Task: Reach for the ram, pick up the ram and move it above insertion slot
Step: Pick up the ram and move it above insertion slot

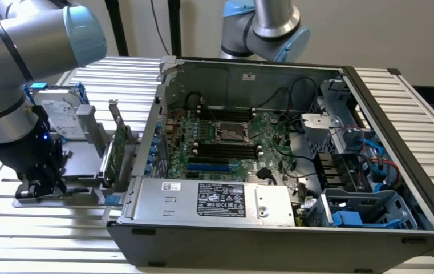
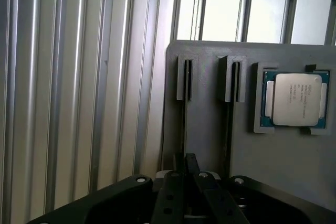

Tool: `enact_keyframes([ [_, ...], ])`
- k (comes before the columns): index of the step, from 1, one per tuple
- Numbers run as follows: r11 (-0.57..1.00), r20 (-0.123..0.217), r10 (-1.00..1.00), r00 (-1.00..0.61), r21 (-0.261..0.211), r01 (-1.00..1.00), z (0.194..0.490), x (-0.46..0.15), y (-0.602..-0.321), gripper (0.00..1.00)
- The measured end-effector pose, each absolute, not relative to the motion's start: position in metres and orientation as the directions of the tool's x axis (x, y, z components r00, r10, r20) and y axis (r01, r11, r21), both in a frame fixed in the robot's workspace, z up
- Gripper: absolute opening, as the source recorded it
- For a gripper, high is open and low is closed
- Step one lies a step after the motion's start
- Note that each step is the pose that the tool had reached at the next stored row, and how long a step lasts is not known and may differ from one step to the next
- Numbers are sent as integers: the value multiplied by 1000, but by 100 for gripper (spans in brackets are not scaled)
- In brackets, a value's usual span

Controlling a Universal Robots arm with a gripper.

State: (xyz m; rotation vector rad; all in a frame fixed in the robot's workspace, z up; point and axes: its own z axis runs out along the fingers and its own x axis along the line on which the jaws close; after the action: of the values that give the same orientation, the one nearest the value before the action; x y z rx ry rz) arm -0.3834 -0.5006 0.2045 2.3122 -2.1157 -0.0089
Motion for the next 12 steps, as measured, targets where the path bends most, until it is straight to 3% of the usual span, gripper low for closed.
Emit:
enact_keyframes([
  [12,-62,1,-998,62,11,-998,245,-383,-501,13],
])
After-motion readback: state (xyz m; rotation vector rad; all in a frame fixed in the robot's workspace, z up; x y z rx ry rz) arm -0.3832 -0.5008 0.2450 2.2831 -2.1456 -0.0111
